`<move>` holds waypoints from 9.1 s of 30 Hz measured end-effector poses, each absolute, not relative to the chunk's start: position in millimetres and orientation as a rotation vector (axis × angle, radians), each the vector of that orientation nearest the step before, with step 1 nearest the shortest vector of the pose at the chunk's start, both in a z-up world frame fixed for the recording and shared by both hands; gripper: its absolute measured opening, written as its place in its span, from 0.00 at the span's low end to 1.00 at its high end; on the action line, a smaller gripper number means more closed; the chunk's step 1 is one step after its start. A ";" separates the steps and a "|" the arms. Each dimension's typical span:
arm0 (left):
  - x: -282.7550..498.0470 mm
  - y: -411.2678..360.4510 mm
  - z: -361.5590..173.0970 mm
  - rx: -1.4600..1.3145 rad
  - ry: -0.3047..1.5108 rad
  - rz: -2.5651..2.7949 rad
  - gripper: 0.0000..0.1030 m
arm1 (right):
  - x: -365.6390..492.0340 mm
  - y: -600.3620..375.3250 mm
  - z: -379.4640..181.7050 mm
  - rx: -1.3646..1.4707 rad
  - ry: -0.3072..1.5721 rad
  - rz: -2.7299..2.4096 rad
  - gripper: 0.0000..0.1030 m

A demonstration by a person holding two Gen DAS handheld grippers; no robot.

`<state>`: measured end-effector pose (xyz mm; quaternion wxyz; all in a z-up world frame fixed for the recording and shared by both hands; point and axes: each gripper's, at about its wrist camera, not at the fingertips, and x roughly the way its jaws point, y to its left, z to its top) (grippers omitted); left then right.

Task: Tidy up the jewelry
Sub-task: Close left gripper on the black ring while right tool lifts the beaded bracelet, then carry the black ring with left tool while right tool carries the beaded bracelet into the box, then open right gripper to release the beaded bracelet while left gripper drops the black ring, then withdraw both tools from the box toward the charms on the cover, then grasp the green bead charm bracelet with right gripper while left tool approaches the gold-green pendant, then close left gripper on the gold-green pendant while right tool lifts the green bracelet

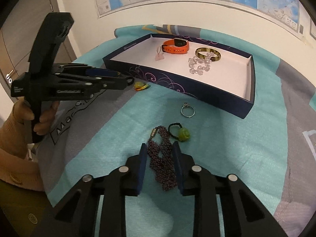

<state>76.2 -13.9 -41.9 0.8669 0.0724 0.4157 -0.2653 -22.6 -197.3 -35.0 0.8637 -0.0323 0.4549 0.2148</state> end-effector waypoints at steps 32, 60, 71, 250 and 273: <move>75.0 -11.8 -20.1 0.148 0.828 -0.554 0.22 | 13.4 -211.8 17.0 0.096 0.825 0.537 0.03; 113.9 -18.9 0.4 0.160 0.782 -0.528 0.22 | 94.1 -219.1 31.9 0.107 0.788 0.486 0.03; 124.8 -21.9 -6.9 0.148 0.802 -0.524 0.22 | 112.1 -213.1 15.7 0.109 0.827 0.474 0.03; 65.4 16.0 -39.5 0.074 0.889 -0.501 0.12 | -2.2 -220.5 -23.7 0.136 0.903 0.407 0.21; 59.7 11.6 -25.3 0.063 0.859 -0.523 0.12 | 6.4 -212.9 -14.7 0.143 0.871 0.433 0.21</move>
